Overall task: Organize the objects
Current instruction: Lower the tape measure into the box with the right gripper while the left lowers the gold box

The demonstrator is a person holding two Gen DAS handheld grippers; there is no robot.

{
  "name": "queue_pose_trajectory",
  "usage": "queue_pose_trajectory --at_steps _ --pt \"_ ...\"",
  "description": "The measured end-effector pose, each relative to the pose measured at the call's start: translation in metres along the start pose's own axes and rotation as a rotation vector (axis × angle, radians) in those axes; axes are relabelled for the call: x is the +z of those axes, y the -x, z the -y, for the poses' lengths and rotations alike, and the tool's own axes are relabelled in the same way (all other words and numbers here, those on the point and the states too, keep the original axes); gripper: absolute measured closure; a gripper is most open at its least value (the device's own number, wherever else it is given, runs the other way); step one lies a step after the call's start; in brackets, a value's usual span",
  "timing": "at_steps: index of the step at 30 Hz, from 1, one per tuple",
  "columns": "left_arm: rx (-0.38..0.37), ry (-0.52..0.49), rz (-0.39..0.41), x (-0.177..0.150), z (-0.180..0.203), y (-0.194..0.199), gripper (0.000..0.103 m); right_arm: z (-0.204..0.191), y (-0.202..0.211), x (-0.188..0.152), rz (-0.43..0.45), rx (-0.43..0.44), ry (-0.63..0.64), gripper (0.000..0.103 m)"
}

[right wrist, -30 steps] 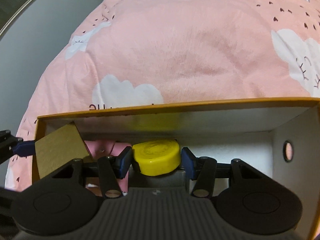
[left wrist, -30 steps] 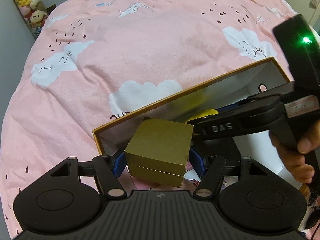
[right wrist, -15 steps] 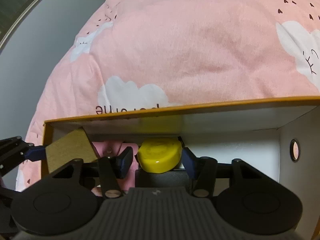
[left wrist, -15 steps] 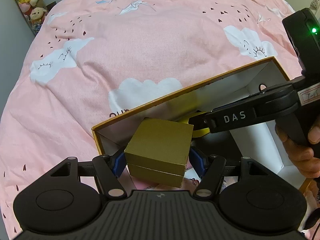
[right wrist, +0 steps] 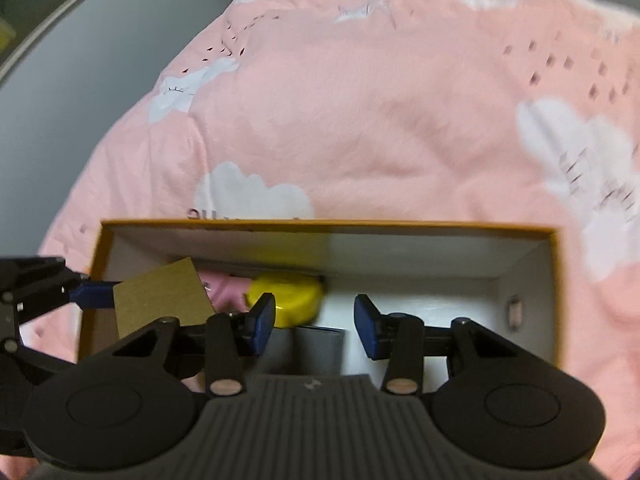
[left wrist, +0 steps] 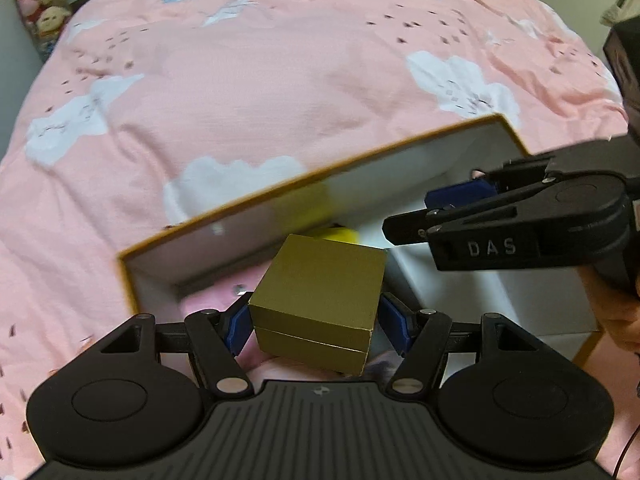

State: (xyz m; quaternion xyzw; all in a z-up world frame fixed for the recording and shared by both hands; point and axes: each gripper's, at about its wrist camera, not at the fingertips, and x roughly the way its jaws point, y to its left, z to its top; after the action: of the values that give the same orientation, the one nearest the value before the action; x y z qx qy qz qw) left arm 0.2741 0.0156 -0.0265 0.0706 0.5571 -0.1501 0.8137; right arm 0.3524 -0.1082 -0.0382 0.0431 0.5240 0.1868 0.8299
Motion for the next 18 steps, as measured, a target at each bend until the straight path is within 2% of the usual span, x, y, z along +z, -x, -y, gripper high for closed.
queue_pose_trajectory --at_steps 5,8,13,18 --pt "0.008 -0.030 -0.014 0.013 0.023 -0.013 0.027 0.006 0.017 -0.012 -0.003 -0.103 0.114 0.056" --pt "0.004 -0.019 -0.033 0.020 0.028 -0.018 0.028 0.011 0.025 -0.019 0.004 -0.168 0.187 0.061" --pt "-0.014 0.008 -0.053 0.028 0.032 -0.022 0.028 0.021 0.030 -0.028 -0.026 -0.155 0.234 0.064" --pt "-0.041 0.045 -0.038 0.040 0.038 -0.028 0.028 0.025 0.031 -0.037 -0.030 -0.149 0.270 0.065"
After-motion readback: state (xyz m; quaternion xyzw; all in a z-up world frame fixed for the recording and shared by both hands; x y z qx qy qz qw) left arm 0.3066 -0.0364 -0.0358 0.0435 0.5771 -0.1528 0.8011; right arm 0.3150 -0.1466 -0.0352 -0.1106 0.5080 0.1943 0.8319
